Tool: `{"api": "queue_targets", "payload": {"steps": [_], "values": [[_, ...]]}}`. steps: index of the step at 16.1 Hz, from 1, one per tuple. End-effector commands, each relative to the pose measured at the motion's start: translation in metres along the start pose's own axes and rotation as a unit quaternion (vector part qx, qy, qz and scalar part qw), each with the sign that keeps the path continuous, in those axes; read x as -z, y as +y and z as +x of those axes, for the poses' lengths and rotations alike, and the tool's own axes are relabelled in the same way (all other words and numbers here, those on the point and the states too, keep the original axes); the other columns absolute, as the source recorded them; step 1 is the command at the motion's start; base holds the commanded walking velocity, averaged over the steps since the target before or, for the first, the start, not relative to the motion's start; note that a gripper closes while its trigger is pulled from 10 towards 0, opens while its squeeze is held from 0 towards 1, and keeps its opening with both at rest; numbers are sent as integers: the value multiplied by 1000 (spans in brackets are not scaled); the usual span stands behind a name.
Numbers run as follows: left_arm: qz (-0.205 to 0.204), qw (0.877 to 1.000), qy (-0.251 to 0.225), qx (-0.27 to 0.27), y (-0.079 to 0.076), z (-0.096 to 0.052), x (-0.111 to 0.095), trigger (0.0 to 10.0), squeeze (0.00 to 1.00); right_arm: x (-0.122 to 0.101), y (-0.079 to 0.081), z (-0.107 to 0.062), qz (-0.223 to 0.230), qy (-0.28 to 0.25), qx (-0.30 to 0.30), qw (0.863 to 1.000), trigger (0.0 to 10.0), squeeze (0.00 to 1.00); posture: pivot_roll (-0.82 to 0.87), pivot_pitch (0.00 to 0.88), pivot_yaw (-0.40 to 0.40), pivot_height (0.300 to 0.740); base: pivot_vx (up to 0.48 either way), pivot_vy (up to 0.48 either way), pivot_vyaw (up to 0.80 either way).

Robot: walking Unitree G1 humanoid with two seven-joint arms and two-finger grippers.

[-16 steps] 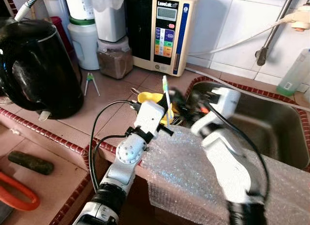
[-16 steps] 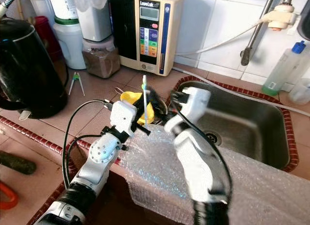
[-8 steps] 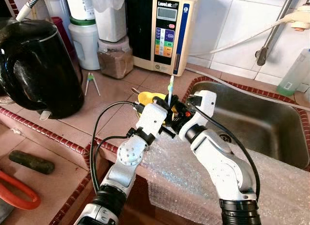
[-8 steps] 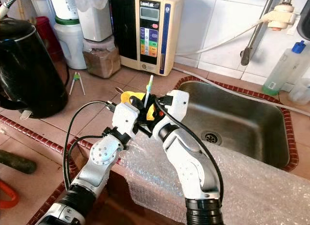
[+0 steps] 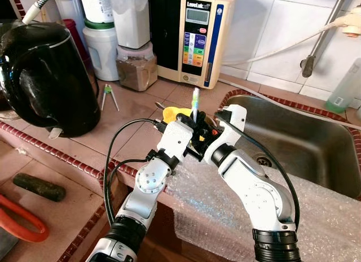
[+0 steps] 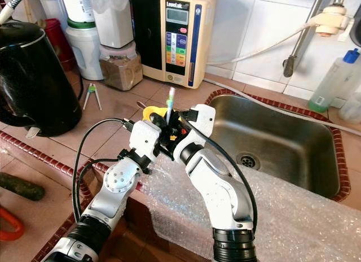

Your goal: Kitchen organization

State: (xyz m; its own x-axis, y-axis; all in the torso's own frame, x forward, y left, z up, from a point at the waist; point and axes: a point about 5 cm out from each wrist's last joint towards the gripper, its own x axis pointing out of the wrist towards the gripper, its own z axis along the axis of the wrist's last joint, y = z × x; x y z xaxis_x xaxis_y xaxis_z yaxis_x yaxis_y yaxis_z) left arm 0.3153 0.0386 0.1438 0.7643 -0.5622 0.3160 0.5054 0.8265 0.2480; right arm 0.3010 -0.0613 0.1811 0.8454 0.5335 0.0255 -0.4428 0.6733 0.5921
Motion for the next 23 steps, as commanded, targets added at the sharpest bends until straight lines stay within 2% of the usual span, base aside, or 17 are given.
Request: {"api": "queue_targets", "payload": {"steps": [1, 10, 13, 14, 16, 23], "values": [[7, 1000, -16, 6, -2, 5, -8, 10000, 0, 6, -4, 1, 2, 21, 14, 1000, 0, 0, 25, 0, -33, 740, 0, 0, 0], [6, 1000, -15, 5, -2, 6, -8, 10000, 0, 7, -9, -1, 9, 21, 23, 999, 0, 0, 26, 0, -32, 740, 0, 0, 0], [8, 1000, -14, 5, -2, 6, -7, 10000, 0, -2, -10, -1, 0, -5, 21, 1000, 0, 0, 23, 0, -28, 740, 0, 0, 0], [12, 1000, -12, 2, -1, 4, -6, 10000, 0, -12, -11, -4, 2, -34, 15, 999, 0, 0, 22, 0, -28, 740, 0, 0, 0], [19, 1000, -6, -3, 3, 2, -3, 10000, 0, -19, -11, -8, 2, -56, 9, 998, 0, 0, 20, 0, -26, 740, 0, 0, 0], [31, 999, -6, -15, 8, 2, -3, 10000, 0, -21, -14, -12, -7, -76, 2, 997, 0, 0, 22, 0, -25, 740, 0, 0, 0]]}}
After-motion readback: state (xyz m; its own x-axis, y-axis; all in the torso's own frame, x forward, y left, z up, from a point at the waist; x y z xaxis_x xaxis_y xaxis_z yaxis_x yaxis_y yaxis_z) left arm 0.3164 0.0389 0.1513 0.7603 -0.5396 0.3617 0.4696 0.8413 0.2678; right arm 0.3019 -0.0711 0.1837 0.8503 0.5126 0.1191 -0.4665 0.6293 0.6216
